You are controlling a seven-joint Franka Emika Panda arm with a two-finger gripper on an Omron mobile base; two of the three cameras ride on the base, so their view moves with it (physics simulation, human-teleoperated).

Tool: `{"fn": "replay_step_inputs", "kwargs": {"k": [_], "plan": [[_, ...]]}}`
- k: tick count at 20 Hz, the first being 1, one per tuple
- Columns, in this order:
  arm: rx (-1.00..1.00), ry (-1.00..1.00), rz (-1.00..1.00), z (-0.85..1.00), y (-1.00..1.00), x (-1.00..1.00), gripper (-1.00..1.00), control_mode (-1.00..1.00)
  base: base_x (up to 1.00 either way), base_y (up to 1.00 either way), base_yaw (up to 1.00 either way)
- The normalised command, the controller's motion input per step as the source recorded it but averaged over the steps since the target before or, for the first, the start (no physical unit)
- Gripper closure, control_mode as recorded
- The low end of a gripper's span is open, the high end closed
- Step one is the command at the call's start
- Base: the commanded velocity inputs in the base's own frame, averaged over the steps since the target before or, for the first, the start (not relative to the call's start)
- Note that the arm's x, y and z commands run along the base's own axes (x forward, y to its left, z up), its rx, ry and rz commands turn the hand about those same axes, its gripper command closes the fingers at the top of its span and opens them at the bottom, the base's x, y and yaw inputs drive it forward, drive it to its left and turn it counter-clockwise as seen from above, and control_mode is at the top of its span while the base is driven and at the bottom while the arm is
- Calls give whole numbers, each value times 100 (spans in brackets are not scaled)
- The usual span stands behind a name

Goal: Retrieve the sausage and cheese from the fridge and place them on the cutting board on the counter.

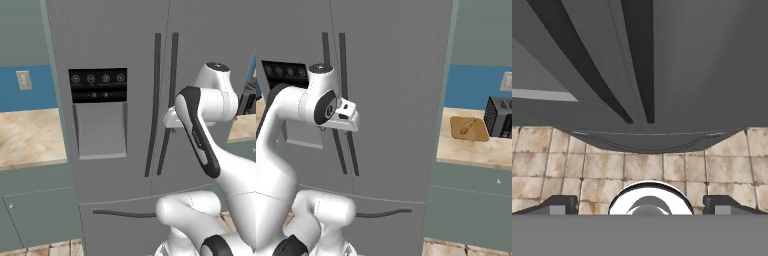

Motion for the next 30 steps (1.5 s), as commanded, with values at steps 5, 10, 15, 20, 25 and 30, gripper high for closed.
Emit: {"fn": "replay_step_inputs", "kwargs": {"k": [5, 10, 15, 20, 25, 30], "plan": [[0, 0, 0, 0, 0, 0, -100, 100, -24, 4, -2], [0, 0, 0, 0, 0, 0, -100, 100, -45, 13, 0], [0, 0, 0, 0, 0, 0, -100, 100, -29, 26, 0], [0, 0, 0, 0, 0, 0, -100, 100, -38, 39, 0], [0, 0, 0, 0, 0, 0, -100, 100, -39, 22, -1], [0, 0, 0, 0, 0, 0, -100, 100, -28, 1, -3]]}}
